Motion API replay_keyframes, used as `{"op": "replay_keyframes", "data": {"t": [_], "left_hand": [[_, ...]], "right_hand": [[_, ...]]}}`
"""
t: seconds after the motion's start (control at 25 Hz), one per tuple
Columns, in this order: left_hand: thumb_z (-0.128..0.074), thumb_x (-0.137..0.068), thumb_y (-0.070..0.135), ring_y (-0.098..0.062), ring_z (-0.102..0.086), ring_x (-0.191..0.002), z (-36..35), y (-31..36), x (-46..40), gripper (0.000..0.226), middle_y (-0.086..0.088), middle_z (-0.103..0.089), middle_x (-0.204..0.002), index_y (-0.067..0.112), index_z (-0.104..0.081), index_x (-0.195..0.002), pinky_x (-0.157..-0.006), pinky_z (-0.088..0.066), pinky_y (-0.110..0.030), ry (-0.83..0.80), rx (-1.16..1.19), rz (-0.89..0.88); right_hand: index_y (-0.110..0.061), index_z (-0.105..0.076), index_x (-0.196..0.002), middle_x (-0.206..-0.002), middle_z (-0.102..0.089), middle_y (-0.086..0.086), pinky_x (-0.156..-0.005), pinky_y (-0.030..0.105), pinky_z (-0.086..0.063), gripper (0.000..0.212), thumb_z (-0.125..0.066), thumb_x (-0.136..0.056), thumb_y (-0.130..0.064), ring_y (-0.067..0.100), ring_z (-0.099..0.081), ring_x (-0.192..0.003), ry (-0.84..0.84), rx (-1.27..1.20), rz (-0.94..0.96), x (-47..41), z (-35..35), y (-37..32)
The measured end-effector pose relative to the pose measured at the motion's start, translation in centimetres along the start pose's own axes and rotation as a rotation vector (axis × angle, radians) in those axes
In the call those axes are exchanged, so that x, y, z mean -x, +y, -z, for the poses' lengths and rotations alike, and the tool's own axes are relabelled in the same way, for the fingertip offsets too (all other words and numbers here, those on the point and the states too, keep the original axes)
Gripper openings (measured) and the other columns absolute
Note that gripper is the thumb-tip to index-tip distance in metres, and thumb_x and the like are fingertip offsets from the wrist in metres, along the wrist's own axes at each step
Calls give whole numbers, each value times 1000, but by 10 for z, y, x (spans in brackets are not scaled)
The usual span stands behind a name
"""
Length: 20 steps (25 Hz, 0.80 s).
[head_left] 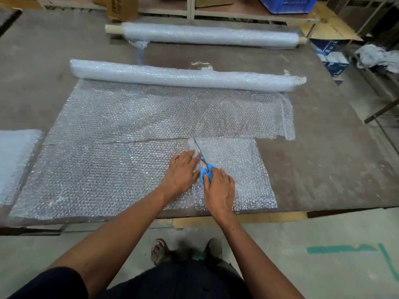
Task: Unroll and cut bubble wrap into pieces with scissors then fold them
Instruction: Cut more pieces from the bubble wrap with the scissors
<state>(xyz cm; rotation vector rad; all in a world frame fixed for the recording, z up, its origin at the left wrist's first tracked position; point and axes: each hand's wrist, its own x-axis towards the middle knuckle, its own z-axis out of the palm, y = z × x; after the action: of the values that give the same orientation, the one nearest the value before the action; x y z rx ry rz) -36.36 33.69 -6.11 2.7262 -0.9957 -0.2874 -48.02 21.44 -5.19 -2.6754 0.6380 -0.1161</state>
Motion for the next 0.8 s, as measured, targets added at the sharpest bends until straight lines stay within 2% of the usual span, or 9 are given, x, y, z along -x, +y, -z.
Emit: {"op": "replay_keyframes", "data": {"t": [0.08,0.12,0.24,0.36,0.48,0.56,0.64,0.72,0.8], "left_hand": [[-33,-110,53,-23,-10,-164,-1,-10,1,71,-4,-10,-177,28,-5,-170,-130,-4,-51,-29,34,-52],[-36,-110,51,-22,-12,-163,0,-14,3,73,-4,-12,-177,25,-4,-170,-130,-7,-49,-4,93,-65],[-50,-110,39,-24,-31,-155,3,-21,16,67,-6,-32,-169,17,-24,-167,-125,-23,-48,100,224,-40],[-63,-103,28,-19,-54,-121,4,-26,41,43,-2,-55,-132,19,-53,-144,-107,-44,-43,244,341,-48],[-71,-98,26,-8,-54,-94,1,-32,71,20,7,-60,-103,22,-66,-117,-84,-44,-30,206,464,-128],[-78,-94,32,-11,-57,-92,-5,-32,88,20,6,-63,-99,22,-71,-110,-83,-47,-33,119,437,-179],[-81,-91,40,-15,-60,-97,-14,-31,100,27,5,-66,-102,24,-74,-111,-88,-49,-36,70,343,-192],[-81,-91,43,-17,-59,-100,-18,-28,107,29,4,-67,-106,26,-76,-114,-90,-47,-35,72,276,-173],[-79,-93,37,-19,-60,-101,-18,-25,110,23,2,-69,-106,24,-78,-113,-89,-48,-35,105,263,-165]], "right_hand": [[-16,-60,-139,-133,-70,5,-119,46,-37,50,-34,-110,-47,26,-58,-135,39,-59,54,3,7,-4],[-15,-61,-138,-129,-71,4,-115,44,-39,46,-39,-110,-44,25,-61,-130,64,-112,73,6,9,-6],[-13,-65,-133,-115,-72,0,-95,35,-42,37,-52,-110,-39,18,-65,-106,108,-280,34,21,12,-20],[-20,-69,-111,-92,-73,-2,-72,36,-50,25,-56,-109,-42,15,-65,-79,-68,-589,-142,34,19,-28],[-22,-71,-94,-77,-73,0,-66,38,-51,32,-53,-109,-44,16,-64,-62,-260,-790,-287,51,12,-23],[-19,-69,-89,-66,-67,1,-64,43,-50,37,-53,-109,-46,19,-59,-54,-372,-903,-367,64,4,-14],[-13,-66,-83,-61,-63,5,-56,44,-49,44,-55,-108,-47,22,-55,-48,-463,-978,-457,81,1,-9],[-9,-65,-81,-64,-62,9,-47,29,-44,49,-55,-107,-50,24,-53,-48,-524,-1000,-515,101,8,-6],[-6,-64,-83,-65,-62,10,-45,22,-39,54,-55,-106,-54,23,-52,-49,-591,-1000,-527,123,15,-1]]}}
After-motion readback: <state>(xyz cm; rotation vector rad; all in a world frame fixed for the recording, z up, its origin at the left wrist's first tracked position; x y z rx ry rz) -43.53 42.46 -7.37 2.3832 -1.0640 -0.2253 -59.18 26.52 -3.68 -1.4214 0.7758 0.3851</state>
